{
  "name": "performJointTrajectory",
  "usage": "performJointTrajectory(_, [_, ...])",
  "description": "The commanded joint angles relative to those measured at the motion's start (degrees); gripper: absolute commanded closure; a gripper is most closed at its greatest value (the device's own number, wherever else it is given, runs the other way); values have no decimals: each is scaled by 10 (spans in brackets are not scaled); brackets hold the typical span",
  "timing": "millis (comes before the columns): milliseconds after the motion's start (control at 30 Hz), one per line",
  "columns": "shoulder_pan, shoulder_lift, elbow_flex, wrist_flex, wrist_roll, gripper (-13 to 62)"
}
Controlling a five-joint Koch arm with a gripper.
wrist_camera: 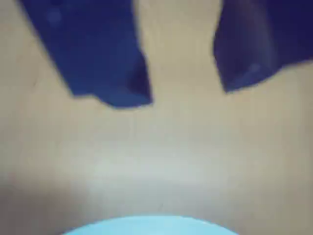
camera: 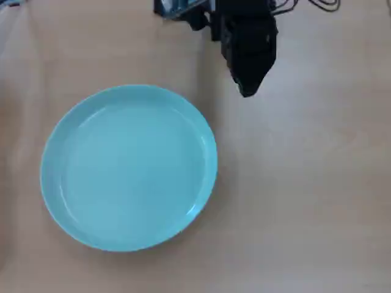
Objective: Move the green bowl from right to left
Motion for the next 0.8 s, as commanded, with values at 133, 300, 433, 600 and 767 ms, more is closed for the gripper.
performJointTrajectory(133, [4, 24, 137, -66, 53, 376])
performJointTrajectory(300, [4, 24, 136, -65, 54, 376])
performJointTrajectory(433, [4, 29, 136, -65, 55, 376])
performJointTrajectory(600, [4, 55, 137, -60, 98, 376])
performJointTrajectory(767, [11, 102, 175, -56, 210, 376])
